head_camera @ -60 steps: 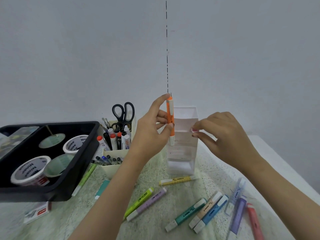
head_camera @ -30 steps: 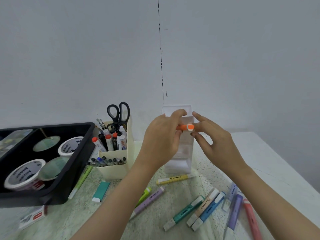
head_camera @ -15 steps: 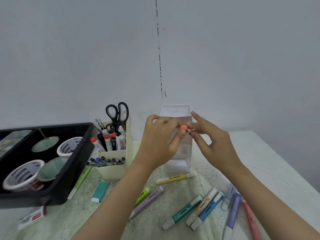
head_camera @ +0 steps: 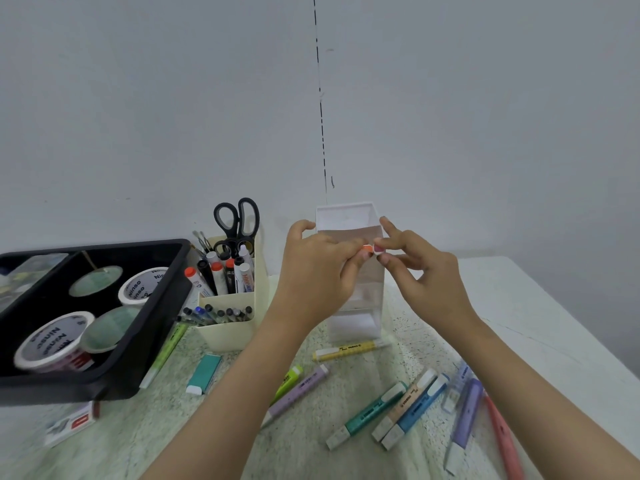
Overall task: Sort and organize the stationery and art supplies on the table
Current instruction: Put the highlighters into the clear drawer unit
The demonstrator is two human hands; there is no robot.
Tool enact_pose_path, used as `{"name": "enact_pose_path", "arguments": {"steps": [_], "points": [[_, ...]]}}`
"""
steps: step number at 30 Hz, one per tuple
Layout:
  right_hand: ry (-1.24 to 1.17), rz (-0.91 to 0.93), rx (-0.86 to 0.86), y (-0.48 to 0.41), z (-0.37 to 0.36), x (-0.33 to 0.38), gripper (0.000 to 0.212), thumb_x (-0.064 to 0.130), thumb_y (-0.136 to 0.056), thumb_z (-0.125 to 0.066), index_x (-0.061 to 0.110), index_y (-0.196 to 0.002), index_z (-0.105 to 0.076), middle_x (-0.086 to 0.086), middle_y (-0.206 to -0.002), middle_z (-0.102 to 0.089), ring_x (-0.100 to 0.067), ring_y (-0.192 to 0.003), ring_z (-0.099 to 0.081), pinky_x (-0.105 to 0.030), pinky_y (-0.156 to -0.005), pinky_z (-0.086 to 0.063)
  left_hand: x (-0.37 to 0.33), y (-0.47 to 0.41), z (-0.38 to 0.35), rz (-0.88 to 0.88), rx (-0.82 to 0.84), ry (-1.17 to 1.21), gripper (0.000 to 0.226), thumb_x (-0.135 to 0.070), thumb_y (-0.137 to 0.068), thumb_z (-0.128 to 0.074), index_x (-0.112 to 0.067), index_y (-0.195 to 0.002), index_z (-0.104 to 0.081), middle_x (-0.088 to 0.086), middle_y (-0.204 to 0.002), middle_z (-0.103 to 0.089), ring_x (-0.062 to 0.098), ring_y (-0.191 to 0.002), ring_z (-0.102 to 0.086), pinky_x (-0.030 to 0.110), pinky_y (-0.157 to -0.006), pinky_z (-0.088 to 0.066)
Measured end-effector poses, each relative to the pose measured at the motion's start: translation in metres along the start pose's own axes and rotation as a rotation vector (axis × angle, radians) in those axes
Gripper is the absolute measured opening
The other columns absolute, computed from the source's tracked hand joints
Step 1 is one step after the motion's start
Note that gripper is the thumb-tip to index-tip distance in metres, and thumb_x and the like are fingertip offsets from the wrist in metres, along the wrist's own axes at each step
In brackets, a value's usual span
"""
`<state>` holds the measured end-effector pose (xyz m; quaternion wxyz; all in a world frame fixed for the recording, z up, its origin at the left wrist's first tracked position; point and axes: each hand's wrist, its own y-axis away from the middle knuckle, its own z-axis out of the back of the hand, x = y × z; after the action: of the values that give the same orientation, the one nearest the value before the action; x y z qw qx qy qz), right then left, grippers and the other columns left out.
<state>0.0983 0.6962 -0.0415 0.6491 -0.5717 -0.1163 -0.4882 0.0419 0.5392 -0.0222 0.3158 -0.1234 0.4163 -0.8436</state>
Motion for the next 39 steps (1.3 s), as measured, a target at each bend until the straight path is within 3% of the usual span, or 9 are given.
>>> {"name": "enact_pose_path", "arguments": {"steps": [3, 12, 15, 18, 21, 26, 30, 34, 39], "points": [[-0.018, -0.001, -0.008, 0.000, 0.000, 0.001, 0.018, 0.015, -0.090, -0.061, 0.032, -0.095, -0.061, 0.008, -0.129, -0.059, 0.019, -0.101, -0.054, -0.036, -0.089, -0.054, -0.001, 0.001, 0.001, 0.003, 0.009, -0.007, 0.030, -0.034, -0.091, -0.046, -0.022, -0.092, -0.073, -0.009, -0.056, -0.061, 0.013, -0.064, -0.063, 0.036, -0.099, -0.026], [0.056, 0.014, 0.039, 0.002, 0.005, 0.007, 0.023, 0.021, -0.091, -0.061, 0.041, -0.102, -0.058, 0.050, -0.114, -0.047, 0.010, -0.101, -0.060, -0.030, -0.093, -0.051, 0.001, 0.011, -0.001, -0.022, 0.091, -0.009, 0.033, -0.023, -0.093, -0.041, -0.009, -0.102, -0.069, -0.001, -0.093, -0.072, 0.018, -0.101, -0.060, 0.036, -0.103, -0.029], [0.198, 0.103, -0.124, 0.013, 0.003, 0.006, 0.031, 0.023, -0.091, -0.062, 0.034, -0.118, -0.052, 0.038, -0.125, -0.046, -0.004, -0.109, -0.060, -0.017, -0.088, -0.048, 0.002, 0.023, 0.001, -0.045, 0.019, 0.043, 0.031, -0.009, -0.091, -0.048, -0.001, -0.117, -0.063, 0.008, -0.113, -0.067, 0.021, -0.113, -0.054, 0.039, -0.106, -0.035], [0.266, 0.276, -0.278, 0.032, -0.007, 0.002, 0.019, 0.021, -0.089, -0.053, 0.018, -0.107, -0.048, 0.012, -0.099, -0.050, -0.004, -0.087, -0.051, -0.018, -0.077, -0.041, -0.001, 0.050, 0.005, -0.021, -0.038, 0.061, 0.032, 0.000, -0.089, -0.052, -0.002, -0.120, -0.061, 0.012, -0.122, -0.062, 0.024, -0.118, -0.052, 0.034, -0.108, -0.037], [0.335, 0.354, -0.053, 0.060, -0.024, -0.007, 0.009, 0.018, -0.087, -0.051, 0.014, -0.093, -0.057, 0.006, -0.081, -0.056, -0.002, -0.077, -0.043, -0.013, -0.071, -0.035, -0.001, 0.092, 0.007, 0.045, 0.016, 0.125, 0.032, 0.001, -0.087, -0.052, -0.003, -0.117, -0.061, 0.011, -0.121, -0.062, 0.020, -0.116, -0.053, 0.025, -0.106, -0.038], [0.603, 0.267, 0.332, 0.094, -0.045, -0.040, 0.024, 0.023, -0.082, -0.047, 0.022, -0.102, -0.061, 0.011, -0.089, -0.065, -0.010, -0.084, -0.051, -0.019, -0.069, -0.032, 0.007, 0.148, 0.011, 0.238, 0.266, 0.163, 0.032, -0.012, -0.086, -0.046, -0.015, -0.111, -0.066, -0.002, -0.098, -0.069, 0.008, -0.089, -0.061, 0.018, -0.075, -0.049], [0.696, 0.217, 0.324, 0.097, -0.050, -0.048, 0.027, 0.028, -0.081, -0.045, 0.023, -0.099, -0.064, 0.012, -0.088, -0.064, -0.009, -0.085, -0.049, -0.020, -0.071, -0.039, 0.015, 0.168, 0.013, 0.440, 0.428, 0.090, 0.034, -0.012, -0.086, -0.052, -0.018, -0.117, -0.065, -0.001, -0.106, -0.069, 0.017, -0.096, -0.062, 0.022, -0.077, -0.042], [0.767, 0.140, 0.328, 0.090, -0.050, -0.047, 0.015, 0.026, -0.067, -0.076, 0.024, -0.081, -0.071, 0.008, -0.080, -0.063, -0.014, -0.077, -0.055, -0.025, -0.065, -0.046, 0.015, 0.166, 0.018, 0.510, 0.477, 0.096, 0.034, -0.011, -0.089, -0.057, -0.020, -0.121, -0.063, -0.002, -0.111, -0.067, 0.017, -0.103, -0.057, 0.021, -0.079, -0.037], [0.741, 0.123, 0.407, 0.089, -0.046, -0.040, 0.009, 0.032, -0.065, -0.066, 0.030, -0.070, -0.058, 0.017, -0.065, -0.057, -0.008, -0.063, -0.053, -0.022, -0.068, -0.024, 0.016, 0.162, 0.023, 0.549, 0.503, 0.194, 0.040, -0.007, -0.089, -0.057, -0.020, -0.127, -0.058, -0.011, -0.106, -0.052, 0.001, -0.093, -0.047, 0.003, -0.074, -0.031]]}}
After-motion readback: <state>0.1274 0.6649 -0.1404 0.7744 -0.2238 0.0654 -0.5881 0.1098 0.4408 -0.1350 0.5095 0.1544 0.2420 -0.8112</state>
